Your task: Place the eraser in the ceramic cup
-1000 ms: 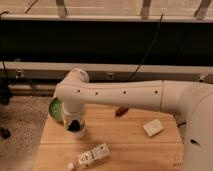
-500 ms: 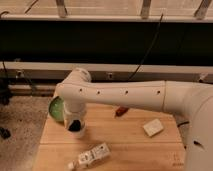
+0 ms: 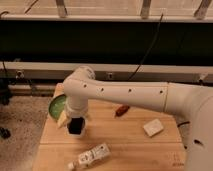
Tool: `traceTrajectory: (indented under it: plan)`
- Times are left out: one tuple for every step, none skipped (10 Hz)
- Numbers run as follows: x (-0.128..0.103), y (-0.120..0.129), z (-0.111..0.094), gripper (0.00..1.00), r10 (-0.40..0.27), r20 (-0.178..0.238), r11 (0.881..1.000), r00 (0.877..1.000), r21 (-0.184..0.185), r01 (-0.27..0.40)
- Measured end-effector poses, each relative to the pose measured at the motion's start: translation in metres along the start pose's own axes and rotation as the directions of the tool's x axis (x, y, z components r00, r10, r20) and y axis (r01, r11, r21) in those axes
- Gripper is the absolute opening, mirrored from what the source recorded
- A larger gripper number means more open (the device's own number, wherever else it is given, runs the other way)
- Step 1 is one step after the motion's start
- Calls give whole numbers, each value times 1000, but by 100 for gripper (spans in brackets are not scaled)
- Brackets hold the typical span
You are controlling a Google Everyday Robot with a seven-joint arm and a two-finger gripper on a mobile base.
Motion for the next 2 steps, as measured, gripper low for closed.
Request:
traceTrajectory:
  plan:
    - [-2,-1,2,59,4,-7,1000,1000,-17,-4]
    - [0,-1,0,54,4,-10,1000,1000,-9,-4]
